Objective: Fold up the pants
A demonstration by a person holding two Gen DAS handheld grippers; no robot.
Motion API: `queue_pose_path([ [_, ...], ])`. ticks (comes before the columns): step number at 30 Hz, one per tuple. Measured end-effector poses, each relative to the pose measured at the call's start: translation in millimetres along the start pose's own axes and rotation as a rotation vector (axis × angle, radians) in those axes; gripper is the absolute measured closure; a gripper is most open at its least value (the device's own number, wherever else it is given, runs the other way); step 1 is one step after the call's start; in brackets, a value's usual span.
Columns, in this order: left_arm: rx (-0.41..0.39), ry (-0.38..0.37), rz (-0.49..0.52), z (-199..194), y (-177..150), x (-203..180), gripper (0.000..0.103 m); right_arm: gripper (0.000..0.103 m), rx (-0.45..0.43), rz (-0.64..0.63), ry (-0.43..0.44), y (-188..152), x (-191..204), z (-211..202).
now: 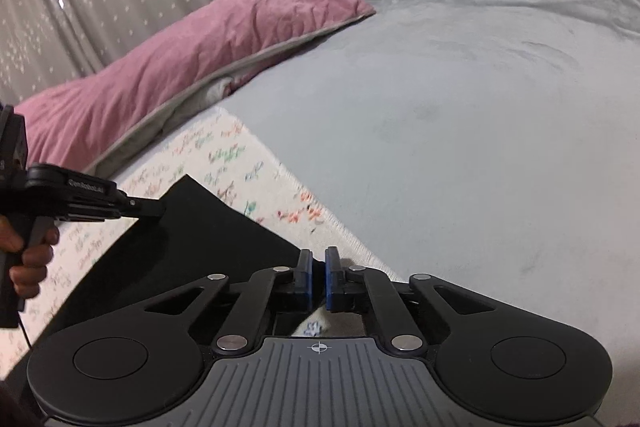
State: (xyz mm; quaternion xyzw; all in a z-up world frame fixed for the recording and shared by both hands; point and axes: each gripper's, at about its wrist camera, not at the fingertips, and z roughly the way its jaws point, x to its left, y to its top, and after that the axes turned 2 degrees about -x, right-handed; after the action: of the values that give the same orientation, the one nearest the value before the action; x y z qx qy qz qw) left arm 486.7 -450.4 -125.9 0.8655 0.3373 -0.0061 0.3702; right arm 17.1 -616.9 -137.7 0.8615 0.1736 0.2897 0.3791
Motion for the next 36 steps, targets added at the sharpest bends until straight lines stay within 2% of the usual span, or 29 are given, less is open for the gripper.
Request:
queue_pose_path([
  [6,-0.136,0.037,0.126,-2,27,-43,0.084,0.099,-0.116,0.052,-0.004,6,-9,-8],
  [10,-0.168,0.088,0.202,17,37,-61,0.084,0.099,-0.156,0.090,-0.022,10,-16,-1],
  [12,-0.151,0.105,0.196,36,35,-59,0.084,0.099,-0.173,0.101,-0.033,10,-19,2],
  [15,-0.117,0.152,0.216,64,21,-55,0.083,0.099,-0.152,0.100,-0.049,10,-21,7],
  [18,-0.160,0.170,0.187,69,14,-52,0.081,0.099,-0.136,0.092,-0.061,9,-21,11],
  [20,-0.171,0.196,0.168,64,16,-55,0.073,0.099,-0.126,0.095,-0.064,7,-22,11],
  [21,-0.170,0.208,0.164,58,16,-59,0.073,0.098,-0.117,0.093,-0.067,8,-22,13],
  [24,-0.183,0.232,0.148,23,7,-74,0.060,0.091,-0.117,0.078,-0.081,6,-19,12],
  [26,-0.200,0.248,0.122,-8,-8,-81,0.045,0.088,-0.117,0.051,-0.098,5,-16,9],
  [29,-0.209,0.263,0.110,-69,-41,-88,0.034,0.081,-0.115,0.016,-0.107,-1,-14,1],
  [31,-0.209,0.290,0.121,-110,-66,-89,0.033,0.073,-0.130,0.024,-0.087,-6,-20,-12],
  [33,-0.210,0.323,0.136,-151,-94,-90,0.030,0.073,-0.123,0.009,-0.078,-8,-26,-28],
  [36,-0.205,0.338,0.072,-209,-137,-83,0.027,0.072,-0.101,-0.162,-0.118,-16,-27,-56],
])
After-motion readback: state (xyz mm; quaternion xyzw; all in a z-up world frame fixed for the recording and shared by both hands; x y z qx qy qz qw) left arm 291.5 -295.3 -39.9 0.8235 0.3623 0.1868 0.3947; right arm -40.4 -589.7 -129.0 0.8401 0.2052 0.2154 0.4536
